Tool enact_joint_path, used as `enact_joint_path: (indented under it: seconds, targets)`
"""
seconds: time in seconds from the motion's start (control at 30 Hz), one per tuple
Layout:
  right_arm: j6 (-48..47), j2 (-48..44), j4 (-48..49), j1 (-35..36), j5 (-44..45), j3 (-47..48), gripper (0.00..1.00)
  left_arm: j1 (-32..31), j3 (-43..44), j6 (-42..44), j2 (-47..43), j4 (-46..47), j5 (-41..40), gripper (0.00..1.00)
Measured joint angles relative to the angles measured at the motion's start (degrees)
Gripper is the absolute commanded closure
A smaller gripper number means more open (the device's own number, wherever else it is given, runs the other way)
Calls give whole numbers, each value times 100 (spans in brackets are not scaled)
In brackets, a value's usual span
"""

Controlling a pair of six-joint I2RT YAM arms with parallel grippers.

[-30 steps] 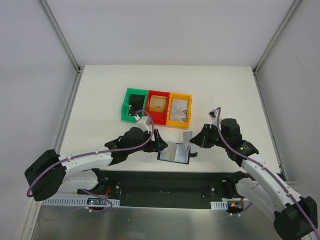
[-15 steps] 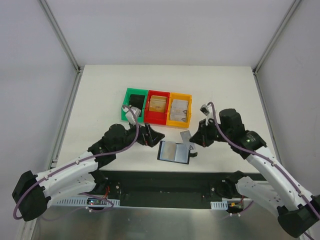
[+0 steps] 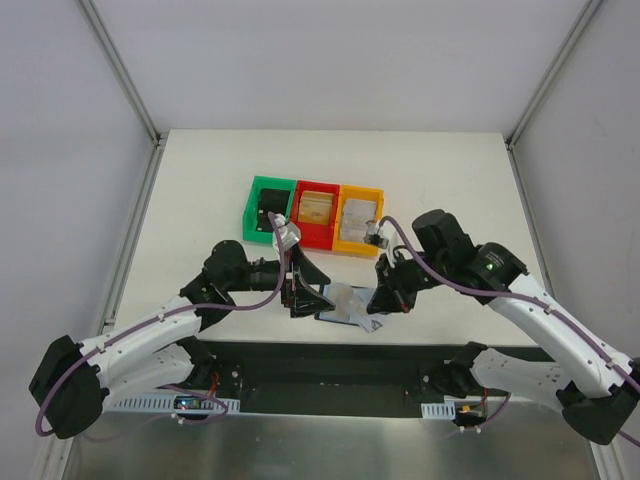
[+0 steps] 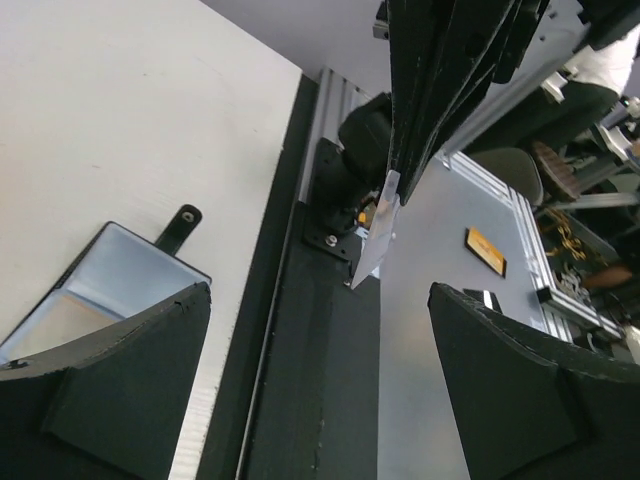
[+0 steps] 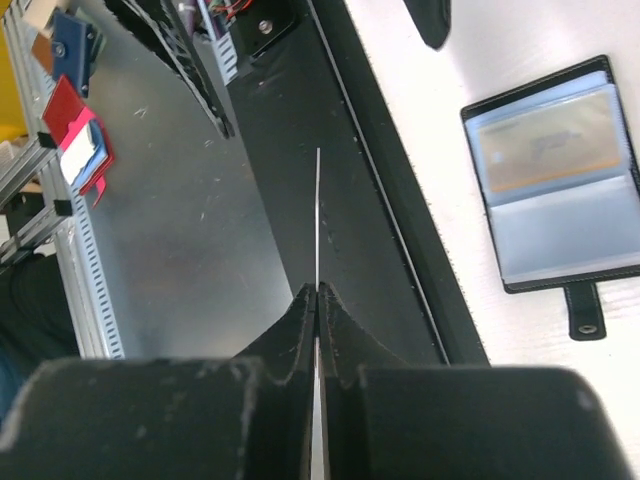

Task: Take the credit cards out of the card holder
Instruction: Place the credit card in the storage box.

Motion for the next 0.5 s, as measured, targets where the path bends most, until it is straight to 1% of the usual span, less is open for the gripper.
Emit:
enact_joint_path:
  seconds: [0.13, 0.23, 0.33, 0.37, 0.4, 0.5]
  targets:
    - [-31, 142, -55, 149, -170, 85, 100, 0, 0, -131, 223, 208, 435, 15]
    - [-24, 203, -55, 273, -240, 85, 100, 0, 0, -223, 330, 365, 623, 19]
    - [-13, 271, -35, 389, -278, 85, 100, -2, 17, -299, 487, 496, 772, 25]
    - [-11, 295, -20, 411, -284, 85, 100, -4, 26, -321, 553, 527, 809, 30]
    - [-7, 330, 0, 446, -295, 85, 100, -7, 35, -339, 619, 564, 861, 32]
    - [2, 459, 48, 518, -315, 85, 100, -57, 76, -396, 813, 623, 977, 37]
